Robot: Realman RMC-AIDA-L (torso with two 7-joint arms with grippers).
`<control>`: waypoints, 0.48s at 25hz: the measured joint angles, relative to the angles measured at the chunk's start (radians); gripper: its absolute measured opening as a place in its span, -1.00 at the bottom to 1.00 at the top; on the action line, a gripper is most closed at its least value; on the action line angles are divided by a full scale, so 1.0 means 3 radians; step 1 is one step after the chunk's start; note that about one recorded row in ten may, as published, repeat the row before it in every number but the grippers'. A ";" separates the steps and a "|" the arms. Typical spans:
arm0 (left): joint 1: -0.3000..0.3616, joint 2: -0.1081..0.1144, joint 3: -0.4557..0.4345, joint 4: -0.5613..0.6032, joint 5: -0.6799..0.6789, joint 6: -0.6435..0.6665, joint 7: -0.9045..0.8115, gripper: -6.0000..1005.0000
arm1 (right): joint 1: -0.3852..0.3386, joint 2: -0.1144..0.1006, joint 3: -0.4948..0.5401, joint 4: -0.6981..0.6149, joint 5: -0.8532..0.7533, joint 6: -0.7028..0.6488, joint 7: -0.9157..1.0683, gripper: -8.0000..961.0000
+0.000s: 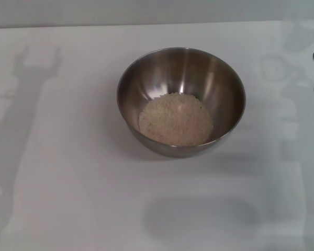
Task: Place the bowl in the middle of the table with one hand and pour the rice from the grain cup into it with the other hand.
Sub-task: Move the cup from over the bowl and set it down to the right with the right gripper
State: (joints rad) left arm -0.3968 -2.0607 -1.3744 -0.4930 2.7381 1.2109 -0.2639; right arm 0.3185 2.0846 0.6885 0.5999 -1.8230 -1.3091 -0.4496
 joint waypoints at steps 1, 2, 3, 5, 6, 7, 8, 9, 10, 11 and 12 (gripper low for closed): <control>0.0004 0.0000 -0.0003 -0.0002 0.0000 0.0002 0.0000 0.69 | 0.0000 -0.0001 0.0007 0.0005 0.0010 0.0096 0.0063 -0.96; 0.0005 0.0000 -0.0005 -0.0002 0.0001 0.0003 0.0000 0.69 | 0.0000 -0.0001 0.0010 0.0013 0.0011 0.0193 0.0127 -0.96; 0.0010 0.0001 -0.0009 -0.0002 0.0001 0.0011 0.0000 0.69 | 0.0000 -0.0002 0.0026 0.0037 0.0015 0.0391 0.0209 -0.96; 0.0013 0.0002 -0.0010 -0.0003 0.0000 0.0023 0.0000 0.69 | 0.0003 -0.0002 0.0042 0.0048 0.0017 0.0500 0.0221 -0.95; 0.0015 0.0002 -0.0010 -0.0003 0.0000 0.0036 0.0000 0.69 | 0.0008 -0.0002 0.0059 0.0054 0.0019 0.0598 0.0229 -0.94; 0.0018 0.0002 -0.0010 -0.0003 0.0000 0.0054 0.0000 0.69 | 0.0019 -0.0003 0.0083 0.0056 0.0024 0.0697 0.0238 -0.94; 0.0020 0.0002 -0.0007 -0.0003 0.0001 0.0073 0.0000 0.69 | 0.0055 -0.0004 0.0108 0.0042 0.0028 0.0897 0.0294 -0.93; 0.0020 0.0002 -0.0003 -0.0004 0.0000 0.0074 0.0000 0.69 | 0.0055 -0.0004 0.0108 0.0042 0.0028 0.0897 0.0294 -0.93; 0.0020 0.0002 -0.0003 -0.0004 0.0000 0.0074 0.0000 0.69 | 0.0076 -0.0006 0.0112 0.0026 0.0029 0.0972 0.0330 -0.93; 0.0020 0.0002 0.0004 -0.0006 0.0000 0.0075 0.0000 0.69 | 0.0125 -0.0010 0.0115 -0.0029 0.0029 0.1121 0.0418 -0.92; 0.0020 0.0002 0.0008 -0.0011 0.0000 0.0075 0.0000 0.69 | 0.0125 -0.0010 0.0115 -0.0029 0.0029 0.1121 0.0418 -0.92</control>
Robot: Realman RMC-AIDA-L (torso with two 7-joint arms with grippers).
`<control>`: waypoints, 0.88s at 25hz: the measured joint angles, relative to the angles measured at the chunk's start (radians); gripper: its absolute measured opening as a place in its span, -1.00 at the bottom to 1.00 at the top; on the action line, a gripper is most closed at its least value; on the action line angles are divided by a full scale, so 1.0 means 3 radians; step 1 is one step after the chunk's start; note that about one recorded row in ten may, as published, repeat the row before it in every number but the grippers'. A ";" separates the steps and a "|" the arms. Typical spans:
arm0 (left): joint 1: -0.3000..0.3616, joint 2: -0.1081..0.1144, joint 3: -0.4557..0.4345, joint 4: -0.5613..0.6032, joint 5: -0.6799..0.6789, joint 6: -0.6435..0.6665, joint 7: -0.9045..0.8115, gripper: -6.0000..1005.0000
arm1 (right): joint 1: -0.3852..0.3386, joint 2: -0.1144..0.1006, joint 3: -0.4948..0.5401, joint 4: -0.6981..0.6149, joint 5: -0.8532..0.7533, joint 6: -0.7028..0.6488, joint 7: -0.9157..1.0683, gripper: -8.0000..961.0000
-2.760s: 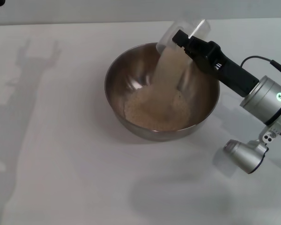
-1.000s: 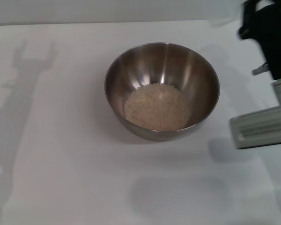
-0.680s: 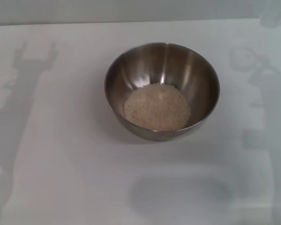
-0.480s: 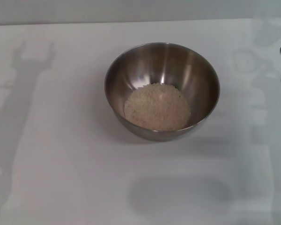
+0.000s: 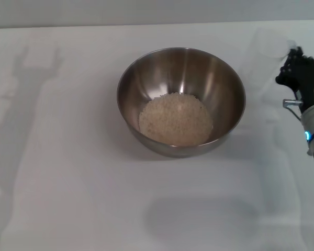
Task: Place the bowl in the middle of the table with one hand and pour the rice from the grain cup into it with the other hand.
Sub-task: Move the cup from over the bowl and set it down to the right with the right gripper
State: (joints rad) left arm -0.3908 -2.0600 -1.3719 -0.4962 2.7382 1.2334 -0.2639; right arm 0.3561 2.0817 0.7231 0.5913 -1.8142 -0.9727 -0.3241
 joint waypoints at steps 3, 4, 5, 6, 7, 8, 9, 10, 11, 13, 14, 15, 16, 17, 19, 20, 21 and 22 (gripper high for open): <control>0.0007 0.0000 0.0007 -0.0026 0.0000 0.0001 0.0000 0.69 | 0.0076 -0.0003 0.0007 -0.0058 0.0001 0.0203 0.0076 -0.90; 0.0011 0.0000 0.0007 -0.0032 0.0000 0.0004 0.0000 0.69 | 0.0114 -0.0006 0.0019 -0.0078 0.0001 0.0323 0.0089 -0.90; 0.0015 0.0000 0.0007 -0.0038 0.0000 0.0008 0.0000 0.69 | 0.0114 -0.0006 0.0019 -0.0078 0.0001 0.0323 0.0089 -0.90; 0.0020 0.0000 0.0007 -0.0047 0.0000 0.0026 0.0000 0.69 | 0.0144 -0.0006 0.0031 -0.0092 -0.0006 0.0400 0.0091 -0.89; 0.0020 0.0000 0.0007 -0.0047 0.0000 0.0026 0.0000 0.69 | 0.0144 -0.0006 0.0031 -0.0092 -0.0006 0.0400 0.0091 -0.89; 0.0024 0.0000 0.0007 -0.0052 0.0000 0.0033 0.0000 0.69 | 0.0156 -0.0006 0.0033 -0.0096 -0.0013 0.0436 0.0091 -0.88; 0.0030 0.0000 0.0007 -0.0059 0.0000 0.0039 0.0000 0.69 | 0.0165 -0.0006 0.0033 -0.0098 -0.0015 0.0463 0.0091 -0.88; 0.0036 0.0000 0.0007 -0.0066 0.0000 0.0042 0.0000 0.69 | 0.0172 -0.0006 0.0034 -0.0099 -0.0017 0.0485 0.0091 -0.87; 0.0049 0.0000 0.0007 -0.0082 0.0000 0.0043 0.0000 0.69 | 0.0181 -0.0005 0.0034 -0.0101 -0.0024 0.0512 0.0091 -0.87; 0.0057 0.0000 0.0007 -0.0091 0.0000 0.0043 0.0000 0.69 | 0.0183 -0.0005 0.0034 -0.0107 -0.0027 0.0526 0.0091 -0.86; 0.0064 0.0000 0.0007 -0.0100 0.0000 0.0043 0.0000 0.69 | 0.0188 -0.0005 0.0034 -0.0116 -0.0030 0.0538 0.0091 -0.86; 0.0072 0.0000 0.0007 -0.0110 0.0000 0.0044 0.0000 0.69 | 0.0194 -0.0005 0.0034 -0.0127 -0.0032 0.0550 0.0090 -0.85; 0.0079 0.0000 0.0007 -0.0117 0.0000 0.0048 0.0000 0.69 | 0.0211 -0.0006 0.0028 -0.0159 -0.0034 0.0568 0.0091 -0.85; 0.0085 0.0000 0.0007 -0.0121 0.0001 0.0055 0.0000 0.69 | 0.0211 -0.0006 0.0028 -0.0159 -0.0034 0.0568 0.0091 -0.84; 0.0093 0.0000 0.0008 -0.0124 0.0001 0.0077 0.0000 0.69 | 0.0229 -0.0007 0.0019 -0.0189 -0.0035 0.0580 0.0093 -0.83; 0.0100 0.0000 0.0009 -0.0130 0.0002 0.0086 0.0000 0.69 | 0.0236 -0.0007 0.0016 -0.0201 -0.0036 0.0585 0.0098 -0.83; 0.0118 0.0000 0.0012 -0.0151 0.0003 0.0097 0.0000 0.69 | 0.0241 -0.0008 0.0013 -0.0209 -0.0036 0.0588 0.0101 -0.83; 0.0118 0.0000 0.0012 -0.0151 0.0003 0.0097 0.0000 0.69 | 0.0243 -0.0008 0.0011 -0.0214 -0.0039 0.0590 0.0102 -0.82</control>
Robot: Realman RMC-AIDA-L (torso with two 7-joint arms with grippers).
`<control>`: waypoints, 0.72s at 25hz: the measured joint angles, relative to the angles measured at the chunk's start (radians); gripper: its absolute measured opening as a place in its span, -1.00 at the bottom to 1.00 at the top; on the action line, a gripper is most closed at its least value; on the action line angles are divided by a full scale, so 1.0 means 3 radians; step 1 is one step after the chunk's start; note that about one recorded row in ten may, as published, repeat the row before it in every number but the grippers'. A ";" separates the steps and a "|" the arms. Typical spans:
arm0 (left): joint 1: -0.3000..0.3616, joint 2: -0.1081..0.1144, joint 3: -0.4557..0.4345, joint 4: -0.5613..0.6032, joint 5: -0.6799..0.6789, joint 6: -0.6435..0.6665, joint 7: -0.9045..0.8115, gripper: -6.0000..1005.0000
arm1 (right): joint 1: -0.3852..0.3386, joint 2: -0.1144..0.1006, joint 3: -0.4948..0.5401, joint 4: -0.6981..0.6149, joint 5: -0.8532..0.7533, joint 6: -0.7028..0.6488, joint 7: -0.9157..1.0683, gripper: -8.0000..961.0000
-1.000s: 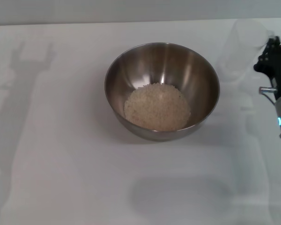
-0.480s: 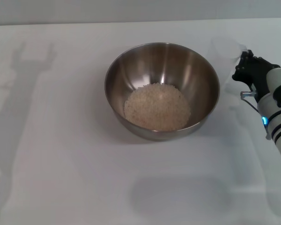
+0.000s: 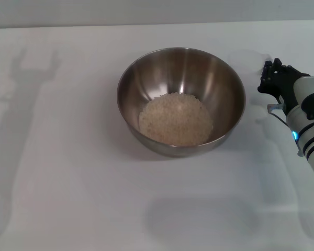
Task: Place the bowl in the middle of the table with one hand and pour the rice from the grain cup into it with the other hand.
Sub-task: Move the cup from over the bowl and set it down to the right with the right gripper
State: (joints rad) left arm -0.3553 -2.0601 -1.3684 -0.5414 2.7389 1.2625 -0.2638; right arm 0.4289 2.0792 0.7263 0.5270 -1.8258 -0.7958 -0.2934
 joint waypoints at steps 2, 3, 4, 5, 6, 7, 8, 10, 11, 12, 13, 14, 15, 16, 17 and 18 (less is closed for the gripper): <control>0.0024 0.0000 0.0001 -0.0031 0.0001 0.0001 0.0000 0.69 | 0.0001 -0.0001 -0.0003 -0.0003 -0.0009 0.0001 0.0000 -0.81; 0.0032 0.0000 0.0001 -0.0043 0.0001 0.0001 0.0000 0.69 | 0.0001 -0.0001 -0.0006 -0.0006 -0.0029 0.0002 0.0000 -0.81; 0.0048 0.0000 0.0001 -0.0069 0.0002 0.0001 0.0000 0.69 | -0.0010 -0.0002 -0.0010 -0.0011 -0.0109 0.0003 -0.0001 -0.77; 0.0048 0.0000 0.0001 -0.0069 0.0002 0.0001 0.0000 0.69 | -0.0010 -0.0002 -0.0010 -0.0011 -0.0109 0.0003 -0.0001 -0.74; 0.0056 0.0000 0.0001 -0.0077 0.0002 0.0001 0.0000 0.69 | -0.0018 -0.0002 -0.0010 -0.0012 -0.0140 0.0002 0.0002 -0.71; 0.0061 0.0000 0.0001 -0.0083 0.0002 0.0001 0.0000 0.69 | -0.0031 -0.0002 -0.0011 -0.0013 -0.0171 0.0000 0.0006 -0.67; 0.0065 0.0000 0.0001 -0.0089 0.0002 0.0001 0.0000 0.69 | -0.0039 -0.0001 -0.0012 -0.0013 -0.0183 -0.0004 0.0007 -0.64; 0.0071 0.0000 0.0001 -0.0095 0.0003 0.0001 0.0000 0.69 | -0.0059 0.0000 -0.0012 -0.0013 -0.0188 -0.0009 0.0007 -0.54; 0.0072 0.0000 0.0001 -0.0096 0.0003 0.0001 0.0000 0.69 | -0.0077 0.0000 -0.0013 -0.0013 -0.0188 -0.0015 0.0007 -0.49; 0.0073 0.0000 0.0001 -0.0097 0.0003 0.0001 0.0000 0.69 | -0.0096 0.0000 -0.0016 -0.0012 -0.0188 -0.0022 0.0007 -0.45; 0.0075 0.0000 0.0001 -0.0097 0.0002 0.0002 0.0000 0.69 | -0.0121 0.0002 -0.0023 -0.0011 -0.0189 -0.0036 0.0007 -0.40; 0.0081 0.0000 0.0001 -0.0098 0.0003 0.0010 0.0000 0.69 | -0.0184 0.0004 -0.0081 -0.0007 -0.0189 -0.0113 0.0007 -0.39; 0.0081 0.0000 0.0001 -0.0098 0.0003 0.0010 0.0000 0.69 | -0.0184 0.0004 -0.0081 -0.0007 -0.0189 -0.0113 0.0007 -0.39; 0.0084 0.0000 0.0001 -0.0098 0.0003 0.0017 0.0000 0.69 | -0.0218 0.0004 -0.0131 -0.0003 -0.0188 -0.0183 0.0007 -0.39; 0.0088 0.0000 0.0001 -0.0098 0.0003 0.0029 0.0000 0.69 | -0.0258 0.0004 -0.0190 0.0002 -0.0188 -0.0269 0.0006 -0.39; 0.0092 0.0000 0.0000 -0.0098 0.0003 0.0034 0.0000 0.69 | -0.0314 0.0005 -0.0264 0.0007 -0.0189 -0.0390 0.0006 -0.39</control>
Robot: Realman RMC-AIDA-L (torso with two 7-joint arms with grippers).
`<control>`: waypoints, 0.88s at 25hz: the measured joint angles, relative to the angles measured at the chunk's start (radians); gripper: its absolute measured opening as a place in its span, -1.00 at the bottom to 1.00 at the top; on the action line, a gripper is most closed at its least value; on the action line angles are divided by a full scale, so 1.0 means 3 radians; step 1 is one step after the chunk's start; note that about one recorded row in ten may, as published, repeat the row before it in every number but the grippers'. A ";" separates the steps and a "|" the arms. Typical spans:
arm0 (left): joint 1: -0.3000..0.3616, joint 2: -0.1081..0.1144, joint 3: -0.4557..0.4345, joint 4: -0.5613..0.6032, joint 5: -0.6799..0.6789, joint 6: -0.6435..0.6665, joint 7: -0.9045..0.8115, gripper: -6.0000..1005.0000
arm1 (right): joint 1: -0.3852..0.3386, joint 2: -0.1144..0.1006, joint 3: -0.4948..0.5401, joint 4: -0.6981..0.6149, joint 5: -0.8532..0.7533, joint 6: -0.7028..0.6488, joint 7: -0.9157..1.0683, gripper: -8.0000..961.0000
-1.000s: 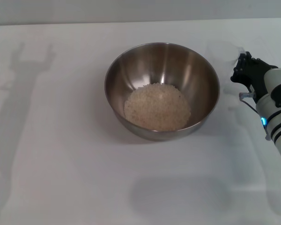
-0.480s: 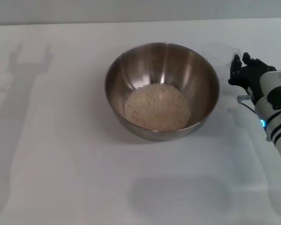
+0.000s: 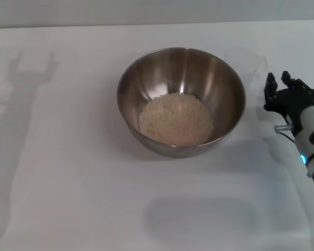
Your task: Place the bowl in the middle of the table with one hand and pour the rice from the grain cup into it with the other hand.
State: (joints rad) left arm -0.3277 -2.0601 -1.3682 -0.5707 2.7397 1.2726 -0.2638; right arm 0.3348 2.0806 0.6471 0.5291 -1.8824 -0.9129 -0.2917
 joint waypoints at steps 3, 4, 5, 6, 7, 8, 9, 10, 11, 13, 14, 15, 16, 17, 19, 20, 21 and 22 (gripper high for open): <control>0.0010 0.0000 0.0000 0.0000 0.0018 0.0007 0.0000 0.69 | -0.0141 0.0001 -0.0146 0.0030 0.0000 -0.0391 -0.0024 -0.38; 0.0014 0.0000 0.0000 0.0000 0.0026 0.0007 0.0000 0.69 | -0.0192 0.0001 -0.0175 0.0044 0.0000 -0.0558 -0.0027 -0.37; 0.0017 0.0000 0.0000 0.0000 0.0032 0.0007 0.0000 0.69 | -0.0221 0.0000 -0.0190 0.0055 0.0000 -0.0689 -0.0027 -0.37; 0.0019 -0.0001 0.0000 0.0000 0.0038 0.0007 0.0000 0.69 | -0.0258 -0.0009 -0.0220 0.0059 -0.0014 -0.0973 -0.0023 -0.37; 0.0019 -0.0001 0.0000 0.0000 0.0038 0.0007 0.0000 0.69 | -0.0258 -0.0009 -0.0220 0.0059 -0.0014 -0.0973 -0.0023 -0.37; 0.0019 -0.0002 0.0002 0.0000 0.0041 0.0007 0.0000 0.69 | -0.0266 -0.0014 -0.0238 0.0040 -0.0052 -0.1153 -0.0008 -0.36; 0.0020 -0.0003 0.0004 0.0000 0.0041 0.0007 0.0000 0.69 | -0.0269 -0.0014 -0.0242 0.0002 -0.0094 -0.1309 0.0004 -0.36; 0.0021 -0.0005 0.0010 0.0003 0.0042 0.0007 0.0000 0.69 | -0.0266 -0.0009 -0.0243 -0.0049 -0.0132 -0.1491 0.0016 -0.36; 0.0026 -0.0007 0.0040 0.0020 0.0042 0.0003 0.0000 0.69 | -0.0233 -0.0002 -0.0221 -0.0179 -0.0153 -0.1794 0.0071 -0.36; 0.0036 -0.0006 0.0062 0.0025 0.0042 -0.0003 0.0000 0.69 | -0.0203 -0.0003 -0.0205 -0.0256 -0.0152 -0.1954 0.0155 -0.35; 0.0054 -0.0006 0.0084 0.0029 0.0042 -0.0009 0.0005 0.69 | -0.0157 -0.0009 -0.0194 -0.0351 -0.0152 -0.2097 0.0287 -0.35; 0.0077 -0.0006 0.0105 0.0031 0.0042 -0.0014 0.0021 0.69 | -0.0110 -0.0013 -0.0187 -0.0457 -0.0152 -0.2208 0.0414 -0.35; 0.0111 -0.0010 0.0127 0.0035 0.0042 -0.0021 0.0062 0.69 | -0.0007 -0.0016 -0.0170 -0.0660 -0.0150 -0.2356 0.0649 -0.26; 0.0111 -0.0010 0.0127 0.0035 0.0042 -0.0021 0.0062 0.69 | -0.0007 -0.0016 -0.0170 -0.0660 -0.0150 -0.2356 0.0649 -0.17; 0.0128 -0.0012 0.0131 0.0042 0.0042 -0.0023 0.0089 0.69 | 0.0087 -0.0008 -0.0129 -0.0806 -0.0140 -0.2418 0.0734 0.00; 0.0132 -0.0013 0.0132 0.0050 0.0042 -0.0024 0.0093 0.69 | 0.0110 -0.0004 -0.0097 -0.0828 -0.0139 -0.2425 0.0733 0.09; 0.0131 -0.0013 0.0129 0.0070 0.0041 -0.0020 0.0095 0.69 | 0.0159 0.0003 -0.0007 -0.0859 -0.0136 -0.2430 0.0706 0.17; 0.0131 -0.0013 0.0129 0.0070 0.0041 -0.0020 0.0095 0.69 | 0.0159 0.0003 -0.0007 -0.0859 -0.0136 -0.2430 0.0706 0.25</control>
State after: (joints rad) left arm -0.2883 -2.0641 -1.3295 -0.5497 2.7521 1.2665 -0.2354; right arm 0.3824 2.0815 0.6450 0.2714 -1.9232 -1.6420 -0.0800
